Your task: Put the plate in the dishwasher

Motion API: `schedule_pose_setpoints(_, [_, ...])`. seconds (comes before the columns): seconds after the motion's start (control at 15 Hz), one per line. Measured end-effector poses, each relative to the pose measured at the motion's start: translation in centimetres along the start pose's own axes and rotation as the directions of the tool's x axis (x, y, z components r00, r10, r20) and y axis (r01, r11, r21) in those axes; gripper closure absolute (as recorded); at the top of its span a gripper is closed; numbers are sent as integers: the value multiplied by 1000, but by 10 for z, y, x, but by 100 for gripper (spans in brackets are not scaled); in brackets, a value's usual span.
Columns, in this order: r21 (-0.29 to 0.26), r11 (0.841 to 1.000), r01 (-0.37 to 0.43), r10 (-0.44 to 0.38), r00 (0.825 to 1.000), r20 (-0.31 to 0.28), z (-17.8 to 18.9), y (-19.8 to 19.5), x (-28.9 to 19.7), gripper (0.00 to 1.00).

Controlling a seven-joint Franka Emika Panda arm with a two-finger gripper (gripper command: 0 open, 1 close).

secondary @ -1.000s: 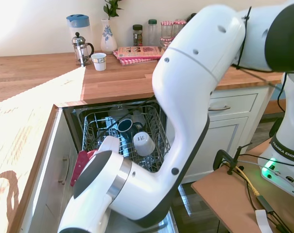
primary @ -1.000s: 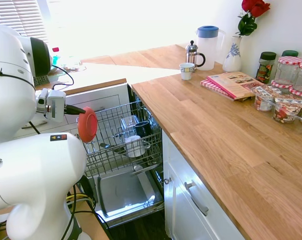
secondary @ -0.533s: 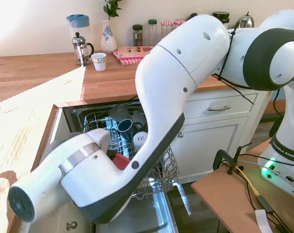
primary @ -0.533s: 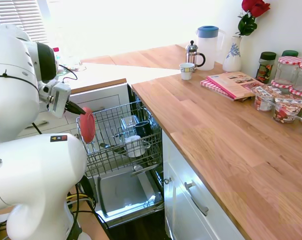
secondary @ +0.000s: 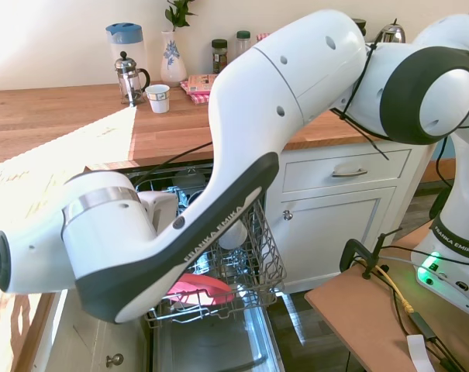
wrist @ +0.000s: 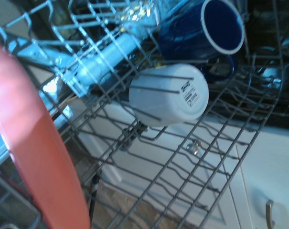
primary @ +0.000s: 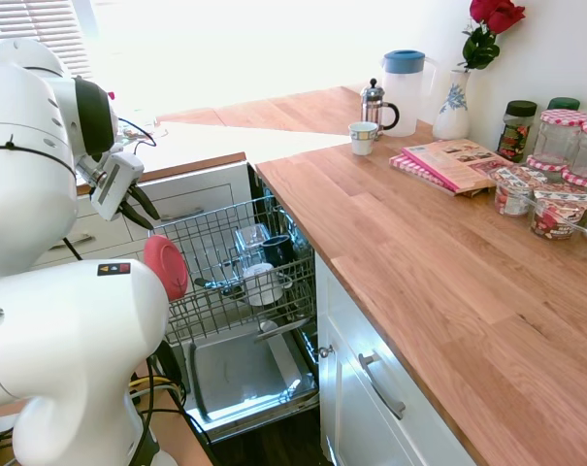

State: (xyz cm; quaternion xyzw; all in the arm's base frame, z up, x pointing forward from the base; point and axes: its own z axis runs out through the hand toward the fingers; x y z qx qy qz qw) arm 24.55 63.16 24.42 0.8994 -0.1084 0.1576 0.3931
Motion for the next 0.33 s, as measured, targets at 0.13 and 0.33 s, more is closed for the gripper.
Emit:
schedule_pose_setpoints(0.13, [16, 1000, 18, -20, 997, 80, -19, 22, 29, 0])
schedule_pose_setpoints(0.33, [70, 998, 4, -16, 983, 185, -55, 85, 103, 0])
